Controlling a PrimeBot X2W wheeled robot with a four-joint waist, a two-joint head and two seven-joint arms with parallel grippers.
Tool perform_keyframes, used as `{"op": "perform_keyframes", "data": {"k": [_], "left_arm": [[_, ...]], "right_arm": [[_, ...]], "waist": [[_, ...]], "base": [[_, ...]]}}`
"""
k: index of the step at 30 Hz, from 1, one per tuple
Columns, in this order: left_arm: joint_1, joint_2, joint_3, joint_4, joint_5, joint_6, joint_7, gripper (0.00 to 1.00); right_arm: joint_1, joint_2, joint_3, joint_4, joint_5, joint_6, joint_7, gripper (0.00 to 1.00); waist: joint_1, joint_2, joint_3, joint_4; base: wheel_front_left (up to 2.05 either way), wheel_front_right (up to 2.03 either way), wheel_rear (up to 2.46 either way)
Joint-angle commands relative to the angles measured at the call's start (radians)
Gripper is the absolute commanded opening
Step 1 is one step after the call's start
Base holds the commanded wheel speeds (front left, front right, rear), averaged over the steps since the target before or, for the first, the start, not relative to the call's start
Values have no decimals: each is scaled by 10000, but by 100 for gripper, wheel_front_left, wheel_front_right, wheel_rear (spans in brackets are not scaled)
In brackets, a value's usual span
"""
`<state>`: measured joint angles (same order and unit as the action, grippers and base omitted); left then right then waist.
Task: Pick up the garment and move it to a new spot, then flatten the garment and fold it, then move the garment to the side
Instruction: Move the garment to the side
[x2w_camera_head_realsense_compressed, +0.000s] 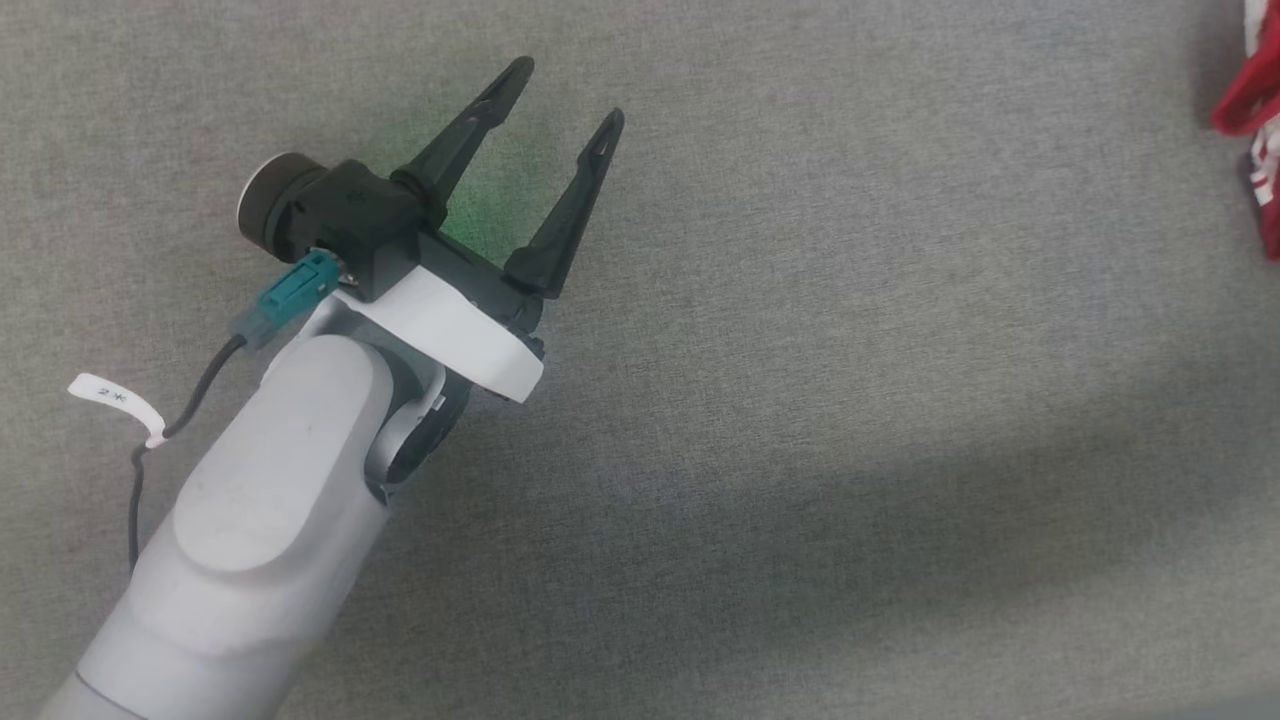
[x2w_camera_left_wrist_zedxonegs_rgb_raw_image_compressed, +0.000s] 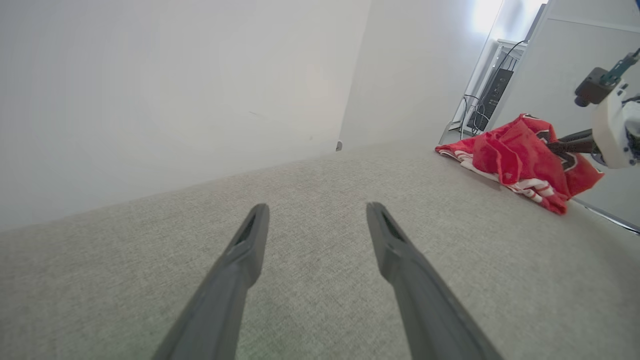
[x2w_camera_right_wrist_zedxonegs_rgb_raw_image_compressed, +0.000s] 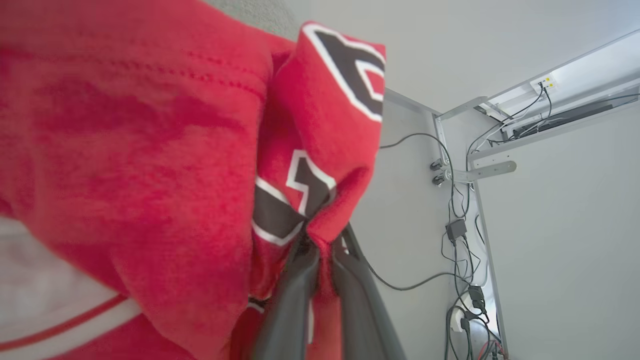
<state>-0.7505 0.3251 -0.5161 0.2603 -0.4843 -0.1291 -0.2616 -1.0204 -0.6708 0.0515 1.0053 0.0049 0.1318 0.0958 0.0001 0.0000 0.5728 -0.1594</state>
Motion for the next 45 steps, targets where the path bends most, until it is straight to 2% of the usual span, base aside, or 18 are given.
{"op": "perform_keyframes", "data": {"k": [1,3,4,5,7,8,9,10,19,27,37,42,45], "left_arm": [[-168,12,-51,15,-58,-13,-38,100],[-211,20,-100,30,-72,-11,-38,100],[-237,24,-118,45,-74,-11,-38,100],[-263,22,-110,51,-84,-11,-38,100],[-282,33,-82,51,-95,-13,-38,100],[-273,46,-54,53,-116,-11,-38,100],[-250,58,-28,47,-123,-11,-38,100],[-206,71,-15,38,-115,-13,-38,100],[350,103,547,-126,-55,-11,-38,100],[1417,136,1487,-359,27,-13,-38,100],[3044,234,2770,-297,144,-13,-38,100],[4063,193,3416,-310,310,-13,-38,100],[4676,212,3845,-409,373,-11,-38,100]], "right_arm": [[-177,128,-172,166,-199,-24,-163,0],[-256,264,-473,459,-447,-24,-285,2],[-334,282,-661,558,-581,-22,-361,8],[-415,299,-842,632,-769,-24,-426,19],[-526,402,-1170,765,-1074,-24,-515,55],[-568,429,-1349,808,-1257,-24,-562,81],[-623,472,-1516,821,-1446,-24,-613,96],[-683,544,-1704,819,-1579,-24,-684,100],[-897,1162,-2765,594,-2658,-24,-1309,100],[-547,2315,-3065,395,-2699,-24,-2447,100],[720,3579,-2550,111,-2094,-22,-3476,100],[1829,3806,-1972,-377,-1352,-24,-3604,100],[2664,3974,-1572,-1123,-837,-22,-3612,100]], "waist": [[-1,0,59,40],[-1,0,96,81],[-1,0,109,100],[-1,0,111,118],[-1,0,95,143],[-1,0,81,150],[-1,0,58,159],[-1,0,22,168],[-1,0,-579,250],[-1,0,-1540,408],[-1,0,-2955,723],[-1,0,-3801,910],[-1,0,-4224,987]], "base": [[0,0,0],[0,0,0],[0,0,0],[0,0,0],[0,0,0],[0,0,0],[0,0,0],[0,0,0],[0,0,0],[0,0,0],[0,0,0],[0,0,0],[0,0,0]]}}
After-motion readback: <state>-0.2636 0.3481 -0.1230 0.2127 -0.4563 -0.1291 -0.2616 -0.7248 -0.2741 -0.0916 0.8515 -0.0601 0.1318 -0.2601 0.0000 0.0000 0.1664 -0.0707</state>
